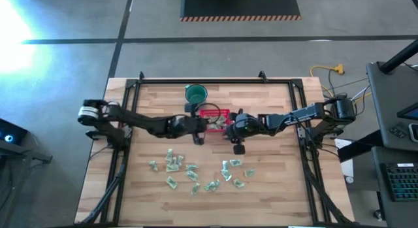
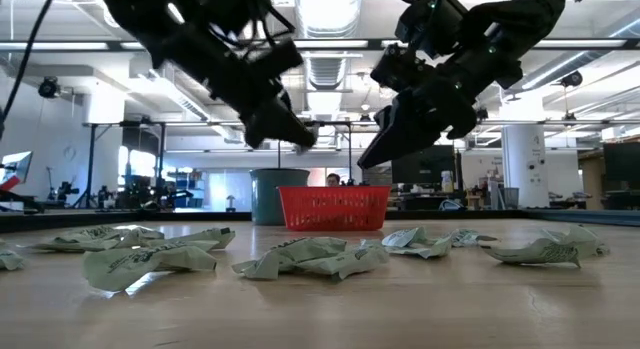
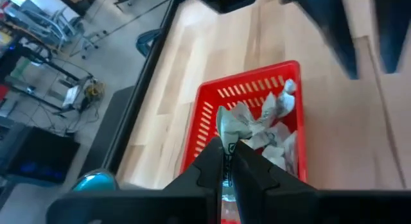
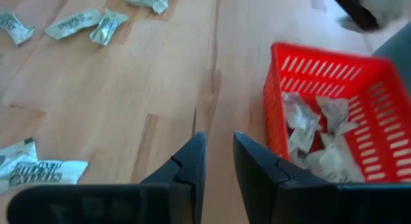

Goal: Pick and place items into bin
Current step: Put the light green stevia packet into the red bin

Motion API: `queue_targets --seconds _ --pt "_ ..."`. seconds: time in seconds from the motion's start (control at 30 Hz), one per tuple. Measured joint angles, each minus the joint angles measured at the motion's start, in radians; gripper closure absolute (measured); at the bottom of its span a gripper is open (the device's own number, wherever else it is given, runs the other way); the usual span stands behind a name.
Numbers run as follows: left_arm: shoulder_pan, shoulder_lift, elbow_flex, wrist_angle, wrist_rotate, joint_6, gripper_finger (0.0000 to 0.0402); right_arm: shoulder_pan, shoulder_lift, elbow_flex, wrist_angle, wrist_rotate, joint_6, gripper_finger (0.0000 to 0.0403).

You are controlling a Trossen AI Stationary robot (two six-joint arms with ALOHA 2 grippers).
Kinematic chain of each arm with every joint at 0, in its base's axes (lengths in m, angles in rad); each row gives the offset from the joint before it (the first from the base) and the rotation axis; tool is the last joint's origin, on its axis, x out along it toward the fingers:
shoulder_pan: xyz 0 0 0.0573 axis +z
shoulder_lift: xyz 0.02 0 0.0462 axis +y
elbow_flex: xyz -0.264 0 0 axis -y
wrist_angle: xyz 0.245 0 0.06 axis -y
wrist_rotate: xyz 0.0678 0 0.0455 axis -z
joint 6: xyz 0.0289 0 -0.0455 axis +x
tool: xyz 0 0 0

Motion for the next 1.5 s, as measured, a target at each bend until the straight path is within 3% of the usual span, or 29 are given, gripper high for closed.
queue_targets --seconds 0.33,0.63,1.07,1.2,1.4,1.5 --pt "0.064 0.106 0.039 0.049 0.042 0.000 0.0394 0.026 0.000 -0.001 -0.080 0.000 0.052 0.0335" --pt "0.068 0.117 0.053 0.049 0.044 0.001 0.0389 0.051 0.000 -0.005 -0.095 0.000 0.076 0.0335" --pt "0.063 0.092 0.061 0.047 0.045 -0.027 0.0273 0.052 0.000 -0.005 -0.098 0.001 0.095 0.0335" --pt "0.063 0.071 0.067 -0.007 0.048 -0.071 0.0259 0.052 0.000 -0.005 -0.099 0.001 0.114 0.0335" --pt "0.083 0.059 0.138 -0.262 0.154 -0.181 0.0256 0.052 0.000 -0.005 -0.091 0.002 0.128 0.0335" --pt "0.084 0.057 0.153 -0.282 0.153 -0.184 0.0256 0.054 0.000 -0.005 -0.090 0.002 0.138 0.0335"
